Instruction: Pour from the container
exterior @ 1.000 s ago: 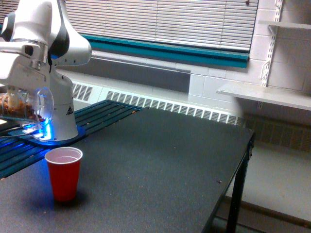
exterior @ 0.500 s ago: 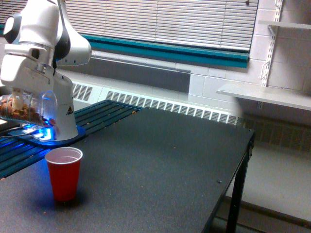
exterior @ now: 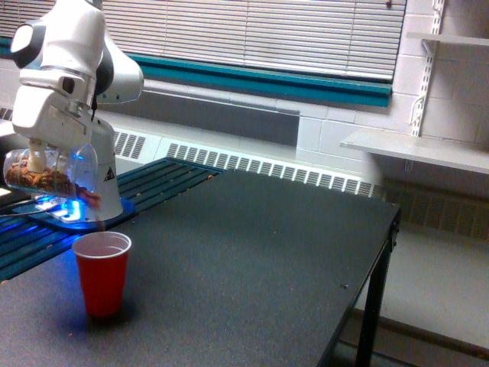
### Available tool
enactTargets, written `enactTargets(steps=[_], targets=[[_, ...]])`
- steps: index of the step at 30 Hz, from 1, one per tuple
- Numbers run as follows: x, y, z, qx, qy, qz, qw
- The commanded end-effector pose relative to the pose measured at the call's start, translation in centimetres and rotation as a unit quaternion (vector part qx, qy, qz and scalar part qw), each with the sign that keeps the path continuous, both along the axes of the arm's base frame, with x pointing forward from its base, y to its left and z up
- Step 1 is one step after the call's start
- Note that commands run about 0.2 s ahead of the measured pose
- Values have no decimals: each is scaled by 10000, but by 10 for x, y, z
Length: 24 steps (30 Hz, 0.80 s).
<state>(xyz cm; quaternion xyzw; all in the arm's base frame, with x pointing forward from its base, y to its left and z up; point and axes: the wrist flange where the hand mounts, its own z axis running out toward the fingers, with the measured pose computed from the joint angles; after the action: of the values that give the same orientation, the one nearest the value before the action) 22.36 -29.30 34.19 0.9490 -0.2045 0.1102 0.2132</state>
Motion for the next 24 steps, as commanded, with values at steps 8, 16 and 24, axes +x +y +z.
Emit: enactTargets(steps=[8,16,24], targets=[[-1,-8,7,-186,17,-40,9998],[-3,-9,8,-259,118,18,9996],[-5,-10,8,-321,230,108,9992]])
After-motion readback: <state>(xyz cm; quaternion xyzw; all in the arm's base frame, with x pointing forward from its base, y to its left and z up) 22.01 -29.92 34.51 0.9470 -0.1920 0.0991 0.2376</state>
